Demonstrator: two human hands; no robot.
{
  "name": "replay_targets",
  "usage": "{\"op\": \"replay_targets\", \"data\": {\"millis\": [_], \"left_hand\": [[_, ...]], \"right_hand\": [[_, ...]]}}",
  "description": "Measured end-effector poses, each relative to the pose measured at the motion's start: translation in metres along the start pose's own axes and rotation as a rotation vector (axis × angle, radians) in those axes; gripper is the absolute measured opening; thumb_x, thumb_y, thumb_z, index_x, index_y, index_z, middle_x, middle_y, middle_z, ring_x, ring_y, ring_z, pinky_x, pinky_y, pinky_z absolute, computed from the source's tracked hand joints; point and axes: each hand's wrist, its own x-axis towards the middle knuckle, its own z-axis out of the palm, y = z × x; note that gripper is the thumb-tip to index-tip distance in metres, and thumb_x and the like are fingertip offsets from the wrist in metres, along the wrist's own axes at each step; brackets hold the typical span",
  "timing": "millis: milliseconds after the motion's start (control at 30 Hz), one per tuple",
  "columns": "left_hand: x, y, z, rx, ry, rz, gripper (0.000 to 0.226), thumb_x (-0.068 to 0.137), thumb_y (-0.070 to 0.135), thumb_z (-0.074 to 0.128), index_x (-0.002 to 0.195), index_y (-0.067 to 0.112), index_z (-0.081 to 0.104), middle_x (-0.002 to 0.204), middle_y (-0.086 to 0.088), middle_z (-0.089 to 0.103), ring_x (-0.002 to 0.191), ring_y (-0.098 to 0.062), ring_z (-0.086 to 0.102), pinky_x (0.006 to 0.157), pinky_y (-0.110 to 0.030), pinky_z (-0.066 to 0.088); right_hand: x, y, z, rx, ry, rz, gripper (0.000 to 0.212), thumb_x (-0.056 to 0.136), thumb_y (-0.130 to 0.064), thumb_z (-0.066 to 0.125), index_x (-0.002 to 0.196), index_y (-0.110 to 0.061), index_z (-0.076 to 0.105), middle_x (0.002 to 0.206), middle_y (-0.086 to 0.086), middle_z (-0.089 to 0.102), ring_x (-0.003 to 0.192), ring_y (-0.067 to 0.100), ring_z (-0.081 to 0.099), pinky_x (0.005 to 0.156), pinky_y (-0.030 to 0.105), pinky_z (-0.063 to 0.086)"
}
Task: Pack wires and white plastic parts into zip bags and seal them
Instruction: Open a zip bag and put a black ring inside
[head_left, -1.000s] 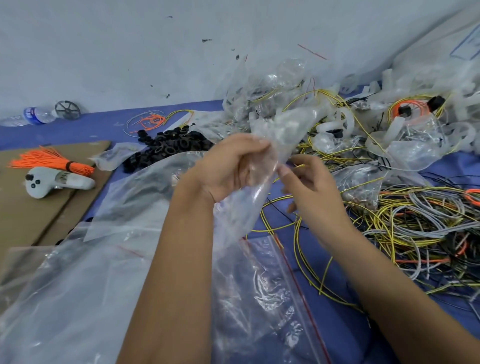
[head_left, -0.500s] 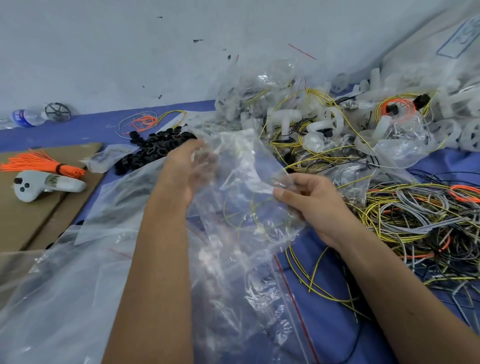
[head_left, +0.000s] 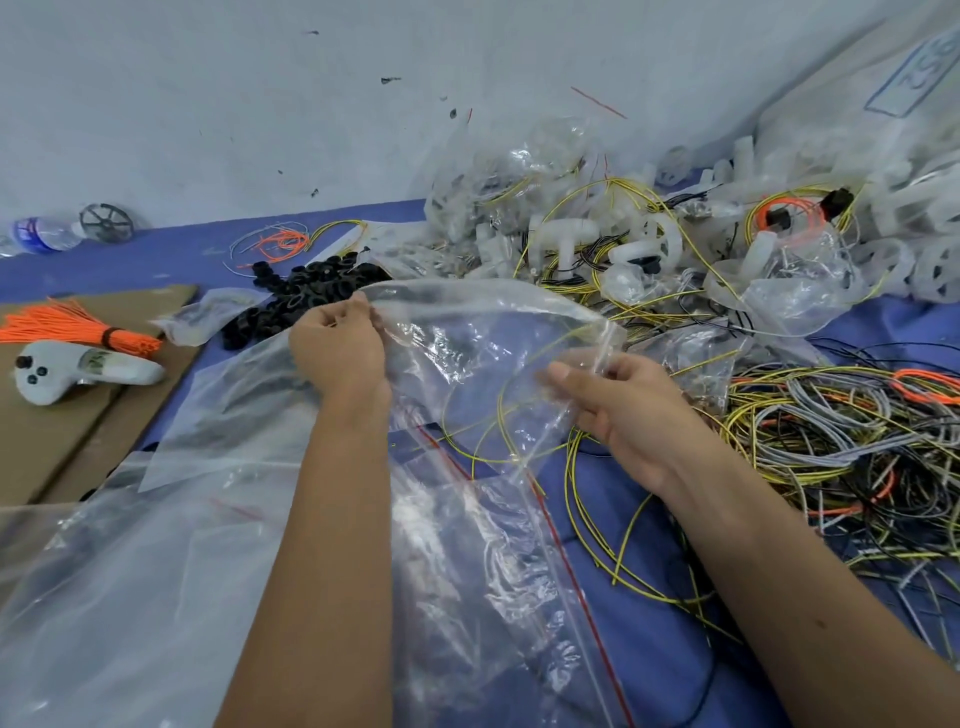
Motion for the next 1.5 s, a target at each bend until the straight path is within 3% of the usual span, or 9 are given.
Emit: {"op": "replay_targets", "data": {"millis": [100,200,433,800,933,1100,1333,1400,1500], "left_hand": [[0.000,-0.007,-0.004,0.302,0.052,0.195,0.036,0.103,0.033,0.060,0.086,0.002,0.064,0.072,-0.010,0.068,0.064,-0.018,0.069,0.063,-0.034,0.054],[-0.001,-0.004,-0.012,0.634,0.083,0.413,0.051,0.106,0.045,0.049,0.075,0.005,0.056,0.071,-0.010,0.058,0.076,-0.036,0.057,0.062,-0.039,0.035],[0.001,-0.002,-0.014,0.856,0.020,0.413,0.065,0.106,0.057,0.037,0.085,0.002,0.065,0.083,-0.022,0.065,0.090,-0.043,0.062,0.064,-0.038,0.031],[0.002,-0.012,-0.010,0.867,-0.063,0.375,0.068,0.106,0.058,0.036,0.083,0.002,0.066,0.077,-0.016,0.061,0.083,-0.040,0.061,0.068,-0.039,0.037],[0.003,-0.011,-0.009,0.728,-0.006,0.369,0.064,0.109,0.050,0.034,0.057,0.014,0.042,0.060,-0.007,0.046,0.068,-0.033,0.047,0.063,-0.038,0.033],[0.009,-0.011,-0.009,0.531,0.118,0.190,0.064,0.108,0.049,0.040,0.055,0.014,0.035,0.053,-0.002,0.039,0.048,-0.019,0.035,0.050,-0.036,0.025],[0.021,-0.017,-0.013,0.329,0.260,0.041,0.056,0.101,0.055,0.054,0.064,0.013,0.059,0.061,0.000,0.062,0.056,-0.016,0.059,0.054,-0.017,0.044],[0.029,-0.018,-0.017,0.305,0.230,0.042,0.059,0.101,0.056,0.051,0.071,0.006,0.062,0.072,-0.012,0.070,0.072,-0.033,0.070,0.070,-0.036,0.057],[0.032,-0.017,-0.020,0.265,0.080,-0.012,0.061,0.103,0.054,0.048,0.063,0.009,0.053,0.060,-0.012,0.062,0.055,-0.030,0.064,0.054,-0.035,0.050]], "right_hand": [[0.003,0.003,-0.002,-0.065,0.158,-0.031,0.005,0.082,-0.005,0.078,0.083,-0.008,0.075,0.081,0.010,0.075,0.076,0.021,0.071,0.072,0.035,0.061],[0.005,0.003,-0.006,-0.171,0.270,-0.138,0.009,0.089,-0.012,0.075,0.080,-0.010,0.075,0.069,0.005,0.070,0.059,0.016,0.059,0.056,0.029,0.051],[0.005,0.001,-0.004,-0.206,0.432,-0.303,0.021,0.092,-0.014,0.074,0.072,-0.011,0.066,0.061,0.001,0.065,0.047,0.008,0.049,0.045,0.019,0.042],[0.009,0.001,-0.008,-0.181,0.543,-0.355,0.016,0.092,-0.019,0.074,0.077,-0.017,0.070,0.065,-0.004,0.067,0.062,0.009,0.059,0.062,0.029,0.051],[0.008,0.001,-0.009,-0.188,0.542,-0.363,0.019,0.092,-0.021,0.074,0.074,-0.017,0.068,0.061,-0.006,0.065,0.058,0.009,0.058,0.056,0.028,0.050],[0.008,0.002,-0.007,-0.202,0.563,-0.372,0.018,0.093,-0.020,0.073,0.077,-0.014,0.069,0.061,-0.006,0.066,0.057,0.008,0.059,0.053,0.023,0.050],[0.010,0.004,-0.008,-0.172,0.616,-0.404,0.025,0.096,-0.017,0.069,0.078,-0.002,0.060,0.054,-0.012,0.056,0.050,0.004,0.050,0.049,0.021,0.045],[0.010,0.001,-0.012,-0.158,0.654,-0.404,0.024,0.098,-0.017,0.066,0.076,-0.012,0.059,0.053,-0.014,0.055,0.048,0.002,0.048,0.049,0.021,0.044],[0.010,-0.001,-0.011,-0.167,0.643,-0.418,0.027,0.099,-0.016,0.063,0.074,-0.017,0.056,0.050,-0.014,0.055,0.045,0.001,0.050,0.048,0.019,0.043]]}}
